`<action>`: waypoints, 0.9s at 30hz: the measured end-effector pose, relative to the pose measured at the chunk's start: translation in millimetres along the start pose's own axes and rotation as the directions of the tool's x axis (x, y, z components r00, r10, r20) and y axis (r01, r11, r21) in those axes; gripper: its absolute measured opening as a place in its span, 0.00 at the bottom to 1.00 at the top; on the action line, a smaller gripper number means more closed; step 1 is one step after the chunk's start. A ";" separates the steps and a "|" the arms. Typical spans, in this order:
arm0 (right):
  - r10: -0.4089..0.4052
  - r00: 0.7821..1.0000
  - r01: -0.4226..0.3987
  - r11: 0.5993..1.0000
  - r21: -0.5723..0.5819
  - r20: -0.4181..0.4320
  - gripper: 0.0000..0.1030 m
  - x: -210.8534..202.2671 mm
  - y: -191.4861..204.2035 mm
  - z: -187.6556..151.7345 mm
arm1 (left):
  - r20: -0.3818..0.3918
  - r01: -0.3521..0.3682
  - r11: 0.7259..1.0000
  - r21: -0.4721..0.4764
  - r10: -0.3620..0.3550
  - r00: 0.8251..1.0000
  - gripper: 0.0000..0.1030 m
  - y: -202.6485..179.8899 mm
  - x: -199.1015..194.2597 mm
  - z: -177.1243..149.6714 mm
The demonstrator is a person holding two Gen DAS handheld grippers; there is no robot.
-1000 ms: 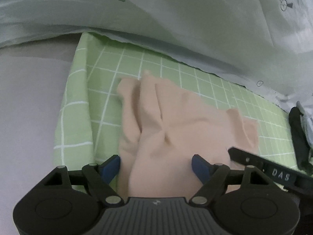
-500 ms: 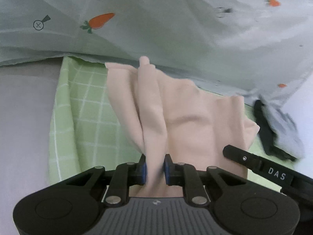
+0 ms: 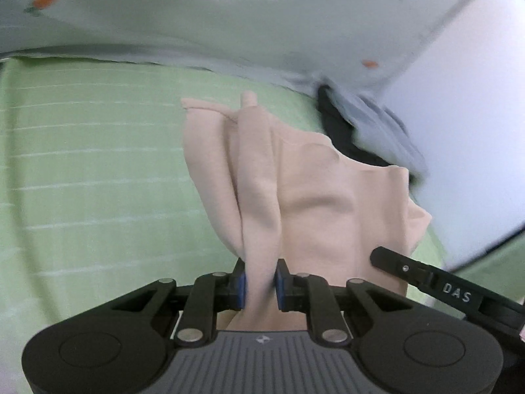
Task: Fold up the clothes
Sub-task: 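Lift the bundle with both grippers and carry it onto the grey clothes stack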
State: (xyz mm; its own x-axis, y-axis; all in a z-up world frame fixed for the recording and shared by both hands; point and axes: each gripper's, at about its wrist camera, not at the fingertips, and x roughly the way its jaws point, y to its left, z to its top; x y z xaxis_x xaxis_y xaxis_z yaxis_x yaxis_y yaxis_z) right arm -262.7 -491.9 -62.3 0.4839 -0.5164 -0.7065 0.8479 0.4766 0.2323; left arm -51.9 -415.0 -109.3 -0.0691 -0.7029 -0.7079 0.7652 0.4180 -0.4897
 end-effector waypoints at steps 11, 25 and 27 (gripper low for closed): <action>0.047 0.998 -0.045 0.997 -0.062 0.035 0.13 14.4 -192.8 58.5 | -0.008 -0.048 0.999 0.011 0.048 0.999 0.17 -176.6 115.6 6.7; 0.050 0.996 -0.047 0.998 -0.041 0.080 0.13 46.9 -388.2 199.3 | -0.013 -0.004 0.999 0.038 0.005 1.000 0.16 -335.4 244.0 87.9; 0.076 0.992 -0.074 0.997 -0.023 0.105 0.13 52.2 -398.3 225.9 | 0.020 0.036 0.999 0.025 -0.036 0.999 0.16 -343.7 243.1 113.7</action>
State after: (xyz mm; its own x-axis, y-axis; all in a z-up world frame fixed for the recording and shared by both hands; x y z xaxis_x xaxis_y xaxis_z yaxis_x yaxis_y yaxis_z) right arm -526.2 -869.3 -40.6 0.5671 -0.5504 -0.6127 0.8045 0.5298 0.2686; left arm -258.8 -795.0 -55.2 -0.0840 -0.7289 -0.6794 0.7777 0.3783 -0.5020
